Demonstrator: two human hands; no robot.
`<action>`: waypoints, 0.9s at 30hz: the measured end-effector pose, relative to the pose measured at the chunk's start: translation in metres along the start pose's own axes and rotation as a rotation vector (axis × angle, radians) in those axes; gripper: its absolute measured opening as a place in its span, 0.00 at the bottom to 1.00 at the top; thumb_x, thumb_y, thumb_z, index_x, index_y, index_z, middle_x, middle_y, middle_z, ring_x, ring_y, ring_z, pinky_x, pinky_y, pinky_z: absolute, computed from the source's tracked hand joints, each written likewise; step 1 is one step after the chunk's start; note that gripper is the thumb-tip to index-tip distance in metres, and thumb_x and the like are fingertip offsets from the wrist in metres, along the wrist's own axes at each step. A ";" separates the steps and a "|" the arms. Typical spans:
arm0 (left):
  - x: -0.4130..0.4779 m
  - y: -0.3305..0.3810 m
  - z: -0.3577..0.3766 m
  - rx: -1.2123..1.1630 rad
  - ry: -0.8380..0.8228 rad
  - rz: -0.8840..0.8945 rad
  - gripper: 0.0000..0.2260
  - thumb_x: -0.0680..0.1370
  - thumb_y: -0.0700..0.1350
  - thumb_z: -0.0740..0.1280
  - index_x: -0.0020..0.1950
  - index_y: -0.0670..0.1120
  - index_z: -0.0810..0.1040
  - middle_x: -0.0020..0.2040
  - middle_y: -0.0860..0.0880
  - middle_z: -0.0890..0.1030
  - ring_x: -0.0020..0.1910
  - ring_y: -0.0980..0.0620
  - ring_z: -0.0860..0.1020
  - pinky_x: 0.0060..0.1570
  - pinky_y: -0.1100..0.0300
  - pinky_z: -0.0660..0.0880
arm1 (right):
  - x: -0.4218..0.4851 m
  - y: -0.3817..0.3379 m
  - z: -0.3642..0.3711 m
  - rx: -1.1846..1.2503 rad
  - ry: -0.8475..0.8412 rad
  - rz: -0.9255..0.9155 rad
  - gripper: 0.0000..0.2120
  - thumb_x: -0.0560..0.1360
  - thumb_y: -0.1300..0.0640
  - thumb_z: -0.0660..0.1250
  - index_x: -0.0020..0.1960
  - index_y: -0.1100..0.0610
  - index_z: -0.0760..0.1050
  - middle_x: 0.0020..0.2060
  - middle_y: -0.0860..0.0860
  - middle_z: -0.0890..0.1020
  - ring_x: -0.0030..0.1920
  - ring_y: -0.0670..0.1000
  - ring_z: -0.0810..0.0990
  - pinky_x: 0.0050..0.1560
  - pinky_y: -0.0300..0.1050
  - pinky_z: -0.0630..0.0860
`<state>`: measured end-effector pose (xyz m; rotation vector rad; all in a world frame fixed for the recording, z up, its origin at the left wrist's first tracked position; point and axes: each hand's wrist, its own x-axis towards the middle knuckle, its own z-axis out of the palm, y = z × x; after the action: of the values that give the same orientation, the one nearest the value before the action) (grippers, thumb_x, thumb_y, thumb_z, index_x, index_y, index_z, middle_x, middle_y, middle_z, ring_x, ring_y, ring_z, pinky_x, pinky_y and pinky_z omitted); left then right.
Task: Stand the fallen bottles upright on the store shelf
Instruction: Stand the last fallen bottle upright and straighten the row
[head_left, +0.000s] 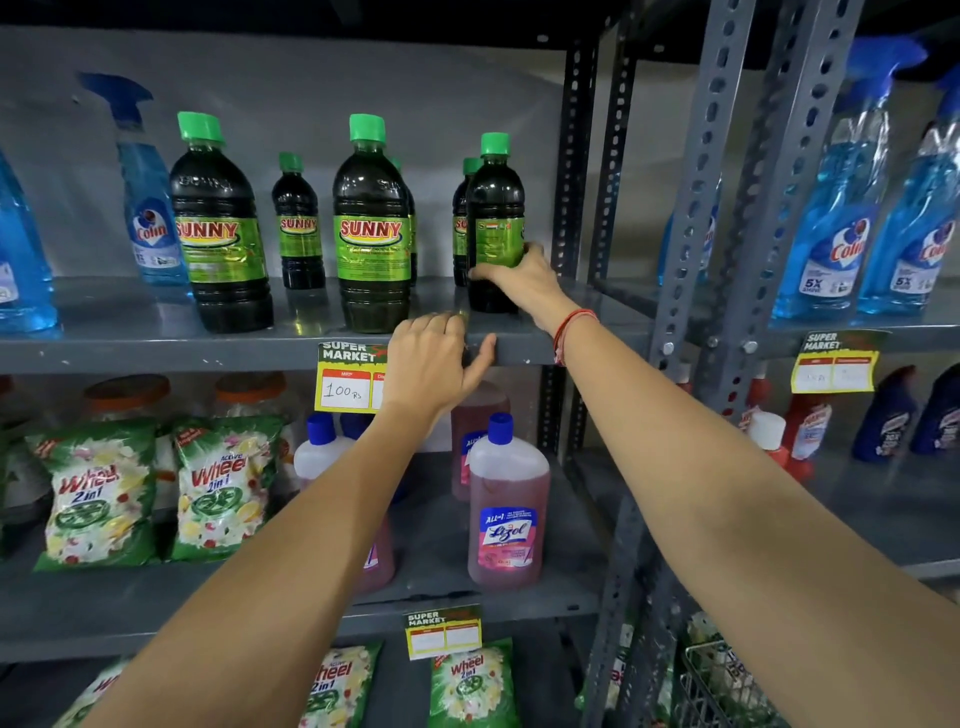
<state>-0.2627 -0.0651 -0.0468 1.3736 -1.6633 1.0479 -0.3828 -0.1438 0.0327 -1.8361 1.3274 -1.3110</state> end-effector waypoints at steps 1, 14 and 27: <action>0.000 0.000 0.000 0.004 -0.007 -0.001 0.22 0.76 0.55 0.56 0.37 0.40 0.78 0.32 0.43 0.81 0.33 0.43 0.79 0.33 0.56 0.71 | 0.001 0.002 -0.001 0.016 -0.051 0.036 0.36 0.66 0.48 0.74 0.68 0.59 0.63 0.61 0.56 0.74 0.62 0.55 0.73 0.55 0.44 0.70; 0.000 0.001 0.000 0.014 -0.017 -0.014 0.22 0.76 0.56 0.55 0.37 0.40 0.78 0.32 0.43 0.81 0.33 0.44 0.80 0.33 0.56 0.71 | 0.006 0.007 0.003 -0.031 0.019 -0.026 0.38 0.61 0.44 0.78 0.64 0.58 0.68 0.60 0.55 0.76 0.61 0.54 0.74 0.60 0.48 0.73; 0.000 0.003 -0.003 -0.012 -0.066 -0.038 0.23 0.76 0.56 0.55 0.38 0.40 0.79 0.34 0.43 0.82 0.35 0.44 0.80 0.35 0.55 0.72 | -0.001 0.002 0.008 -0.015 0.115 -0.095 0.39 0.60 0.44 0.79 0.63 0.61 0.68 0.58 0.56 0.78 0.60 0.55 0.76 0.57 0.47 0.75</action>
<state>-0.2650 -0.0618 -0.0459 1.4402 -1.6818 0.9796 -0.3761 -0.1444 0.0270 -1.8794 1.3259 -1.4802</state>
